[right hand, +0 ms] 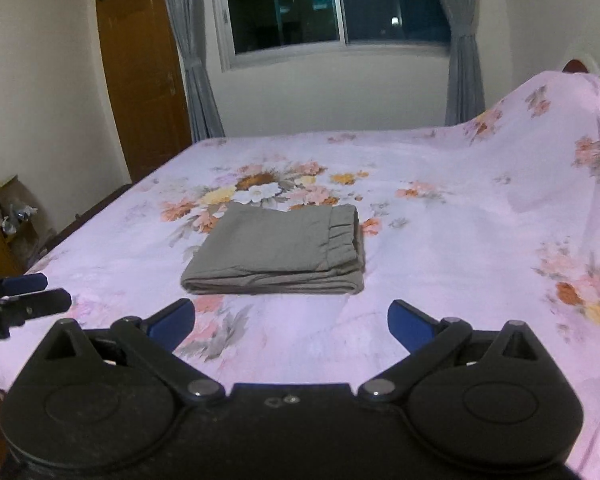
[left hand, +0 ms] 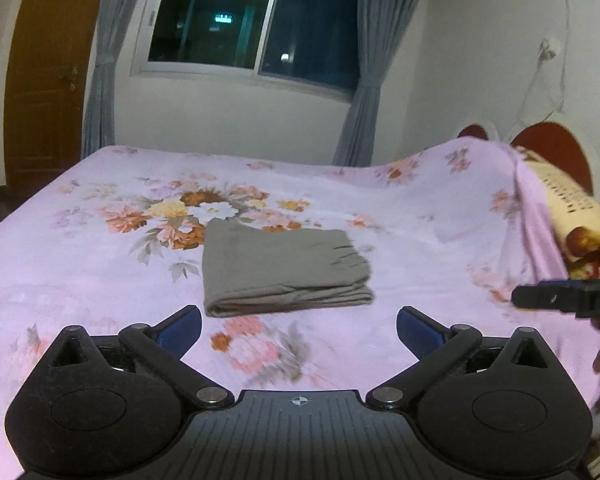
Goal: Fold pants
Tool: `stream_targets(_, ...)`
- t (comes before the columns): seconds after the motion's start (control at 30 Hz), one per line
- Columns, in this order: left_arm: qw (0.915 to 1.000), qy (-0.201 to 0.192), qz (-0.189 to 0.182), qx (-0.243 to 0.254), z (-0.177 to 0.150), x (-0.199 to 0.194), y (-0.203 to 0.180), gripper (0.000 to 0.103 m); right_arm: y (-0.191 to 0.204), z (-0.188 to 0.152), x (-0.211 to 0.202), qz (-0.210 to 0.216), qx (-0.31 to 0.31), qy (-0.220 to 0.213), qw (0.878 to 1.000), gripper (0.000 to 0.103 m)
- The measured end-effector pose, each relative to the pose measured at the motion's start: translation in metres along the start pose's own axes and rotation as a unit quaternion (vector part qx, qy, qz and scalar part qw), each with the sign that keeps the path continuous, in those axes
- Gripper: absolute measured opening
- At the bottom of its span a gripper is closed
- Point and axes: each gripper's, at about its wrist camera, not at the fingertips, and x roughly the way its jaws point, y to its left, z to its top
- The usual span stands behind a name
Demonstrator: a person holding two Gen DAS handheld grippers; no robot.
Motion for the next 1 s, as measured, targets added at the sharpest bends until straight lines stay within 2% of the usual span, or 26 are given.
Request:
stream_targets(0.17,0.9994,-0.021,0.006,0.025,-0.010,-0.057,-0.026,0.103,0.009,-0.015,-0.038,-0.003,0.014,-0.023,1.000,0.103)
stream_targets(0.33,0.9986,-0.048,0.001,0.021,-0.017,-0.110,-0.044,0.103,0.029,-0.028,-0.084,-0.003,0.009,-0.052,0.999,0.103)
stream_targets(0.53,0.9966,-0.082,0.000,0.008,-0.029,-0.174,-0.059,0.103,0.049,-0.044,-0.140,-0.023,-0.018,-0.086,0.996,0.103)
stream_targets(0.6,0.9956,-0.091,-0.003,0.022,-0.035,-0.194,-0.065,0.103,0.051,-0.050,-0.158,-0.017,-0.016,-0.090,0.996,0.103)
stream_targets(0.77,0.9946,-0.100,-0.001,0.029,-0.044,-0.219,-0.072,0.103,0.052,-0.058,-0.182,-0.019,-0.014,-0.107,0.994,0.103)
stream_targets(1.0,0.9939,-0.102,-0.002,0.042,-0.044,-0.222,-0.080,0.103,0.064,-0.056,-0.181,-0.022,-0.029,-0.117,0.992,0.103)
